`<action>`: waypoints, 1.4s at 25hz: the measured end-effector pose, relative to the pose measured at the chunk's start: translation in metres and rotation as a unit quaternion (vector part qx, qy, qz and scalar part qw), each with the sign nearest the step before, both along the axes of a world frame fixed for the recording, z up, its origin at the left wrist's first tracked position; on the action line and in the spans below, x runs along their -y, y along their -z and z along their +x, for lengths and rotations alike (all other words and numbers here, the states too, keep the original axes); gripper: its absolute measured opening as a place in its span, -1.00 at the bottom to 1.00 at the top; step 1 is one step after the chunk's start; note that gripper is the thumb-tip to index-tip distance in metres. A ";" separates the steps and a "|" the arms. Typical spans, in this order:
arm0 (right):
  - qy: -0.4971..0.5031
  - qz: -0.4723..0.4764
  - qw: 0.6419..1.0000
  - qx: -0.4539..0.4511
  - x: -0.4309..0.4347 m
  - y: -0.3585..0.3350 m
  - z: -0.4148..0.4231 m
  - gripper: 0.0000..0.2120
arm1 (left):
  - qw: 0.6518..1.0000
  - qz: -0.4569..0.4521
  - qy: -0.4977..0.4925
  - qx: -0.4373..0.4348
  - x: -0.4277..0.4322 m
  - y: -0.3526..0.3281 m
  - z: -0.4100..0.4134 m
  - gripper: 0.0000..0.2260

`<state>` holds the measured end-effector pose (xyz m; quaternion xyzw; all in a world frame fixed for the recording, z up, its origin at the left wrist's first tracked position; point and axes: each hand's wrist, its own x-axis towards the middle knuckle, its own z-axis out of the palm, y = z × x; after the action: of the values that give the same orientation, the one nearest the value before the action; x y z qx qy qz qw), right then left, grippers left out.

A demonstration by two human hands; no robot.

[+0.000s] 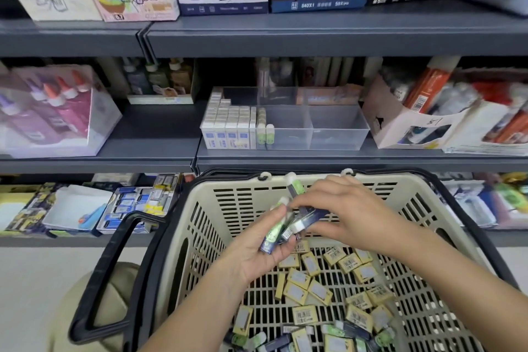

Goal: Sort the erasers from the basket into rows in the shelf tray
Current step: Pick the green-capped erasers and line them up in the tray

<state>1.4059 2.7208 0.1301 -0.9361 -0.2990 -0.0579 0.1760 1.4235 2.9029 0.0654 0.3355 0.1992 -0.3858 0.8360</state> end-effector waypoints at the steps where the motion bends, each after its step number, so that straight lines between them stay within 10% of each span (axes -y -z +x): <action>1: 0.008 0.033 0.999 -0.003 0.002 0.000 -0.001 -0.66 | 1.000 -0.005 -0.013 0.003 0.000 -0.001 0.002 -0.62; 12: 0.014 0.032 0.994 -0.099 -0.017 0.014 -0.011 -0.63 | 0.998 -0.040 -0.019 0.033 0.014 -0.005 0.007 -0.58; 24: 0.158 0.329 0.908 -0.205 -0.006 -0.017 0.033 -0.80 | 0.987 0.013 -0.068 0.144 -0.005 -0.032 0.051 -0.56; 35: 0.276 0.181 0.940 -0.080 -0.021 -0.035 0.167 -0.88 | 0.976 0.031 -0.122 0.176 -0.019 -0.033 0.105 -0.67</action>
<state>1.5732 2.7420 0.1649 -0.9358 0.0021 -0.0821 0.3428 1.5282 2.9219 0.0982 0.3971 0.1005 -0.2099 0.8878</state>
